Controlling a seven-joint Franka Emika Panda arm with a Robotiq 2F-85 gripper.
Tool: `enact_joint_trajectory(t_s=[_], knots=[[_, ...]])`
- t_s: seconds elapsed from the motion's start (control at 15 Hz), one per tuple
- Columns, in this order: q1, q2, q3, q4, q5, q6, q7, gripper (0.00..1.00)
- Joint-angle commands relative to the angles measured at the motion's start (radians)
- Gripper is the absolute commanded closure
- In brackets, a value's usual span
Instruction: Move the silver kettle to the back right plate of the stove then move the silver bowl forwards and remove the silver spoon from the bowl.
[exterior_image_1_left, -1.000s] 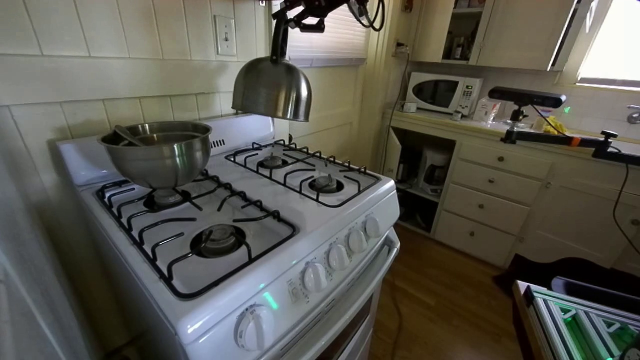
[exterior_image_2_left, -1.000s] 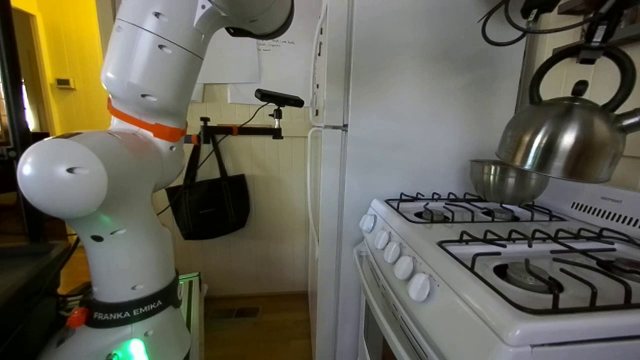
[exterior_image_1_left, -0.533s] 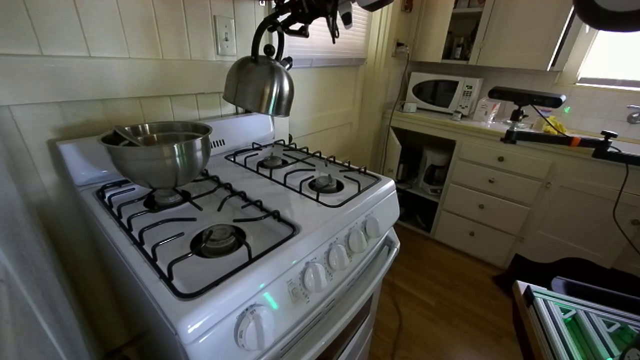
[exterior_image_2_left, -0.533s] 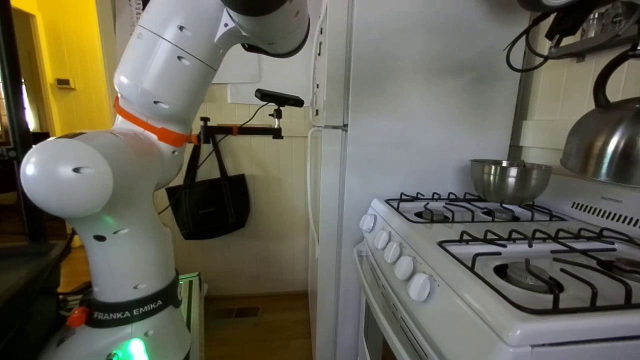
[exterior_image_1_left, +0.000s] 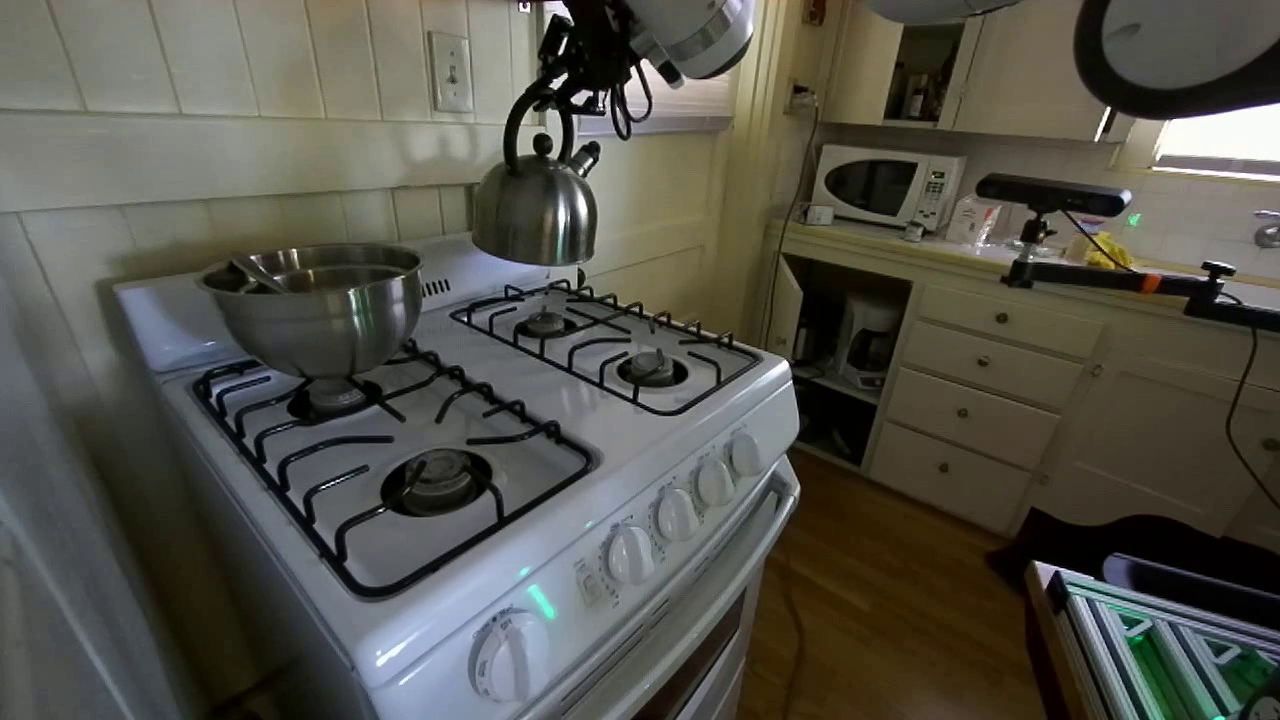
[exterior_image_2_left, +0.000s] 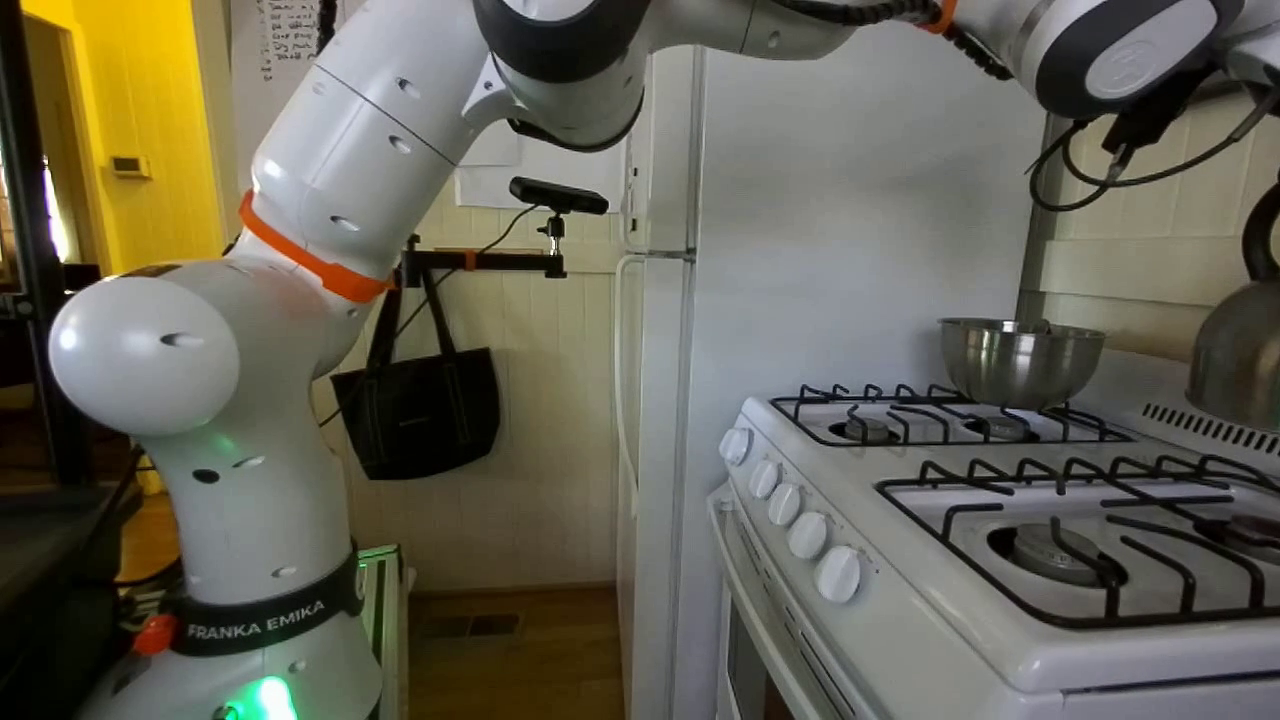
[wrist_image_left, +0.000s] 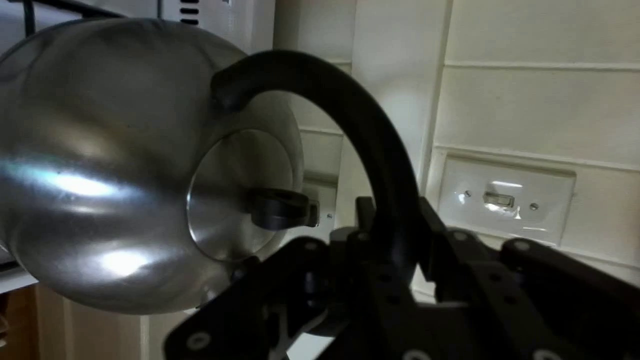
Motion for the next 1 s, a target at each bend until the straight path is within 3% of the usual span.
enact_joint_trajectory(t_s=[0.0,0.27,0.33,0.93], knots=[[-0.009,0.019,-0.013,0.058,-0.109,-0.017,0.14,0.94],[-0.022,0.024,0.004,0.053,-0.186,-0.017,0.223,0.94],[0.004,0.021,-0.024,0.039,-0.158,-0.011,0.214,0.94],[0.022,0.014,-0.009,-0.037,-0.138,0.041,0.187,0.94]])
